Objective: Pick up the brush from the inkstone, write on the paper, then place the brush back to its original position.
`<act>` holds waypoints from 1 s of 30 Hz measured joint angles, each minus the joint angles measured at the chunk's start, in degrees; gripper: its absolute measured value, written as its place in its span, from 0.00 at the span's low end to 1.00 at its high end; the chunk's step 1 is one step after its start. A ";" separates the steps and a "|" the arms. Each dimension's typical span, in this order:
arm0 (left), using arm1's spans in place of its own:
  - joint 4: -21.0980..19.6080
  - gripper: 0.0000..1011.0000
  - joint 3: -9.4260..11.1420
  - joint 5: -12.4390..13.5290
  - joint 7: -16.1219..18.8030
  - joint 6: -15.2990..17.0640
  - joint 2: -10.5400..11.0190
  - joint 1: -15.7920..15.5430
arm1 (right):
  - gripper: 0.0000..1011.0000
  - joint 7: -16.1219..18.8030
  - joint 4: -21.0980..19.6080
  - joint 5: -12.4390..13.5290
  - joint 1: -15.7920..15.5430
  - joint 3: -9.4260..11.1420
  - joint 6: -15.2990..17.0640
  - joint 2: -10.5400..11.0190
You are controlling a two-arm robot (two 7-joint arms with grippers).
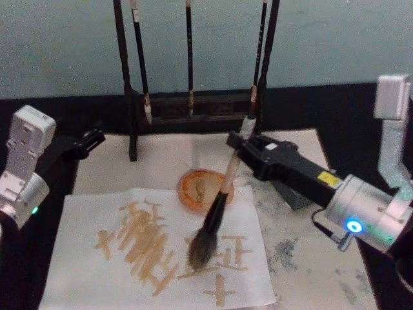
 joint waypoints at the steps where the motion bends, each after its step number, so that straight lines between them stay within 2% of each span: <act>1: 0.00 0.99 0.00 0.00 0.00 0.00 0.00 0.00 | 0.19 -0.10 0.35 -0.32 0.43 -0.69 0.28 -0.42; 9: 0.00 0.99 0.00 0.00 0.00 0.00 0.00 0.00 | 0.19 -0.42 2.56 -1.67 2.51 -3.50 1.28 -2.69; 19: 0.00 0.99 0.00 0.00 0.00 0.00 0.00 0.00 | 0.19 -0.67 5.26 -3.03 3.58 -5.08 1.47 -4.61; 24: 0.00 0.99 0.00 0.00 0.00 0.00 0.00 0.00 | 0.19 -0.77 5.81 -3.13 3.20 -4.56 1.50 -4.47; 30: 0.00 0.99 0.00 0.00 0.00 0.00 0.00 0.00 | 0.19 -0.79 5.33 -2.72 1.35 -2.36 0.75 -2.96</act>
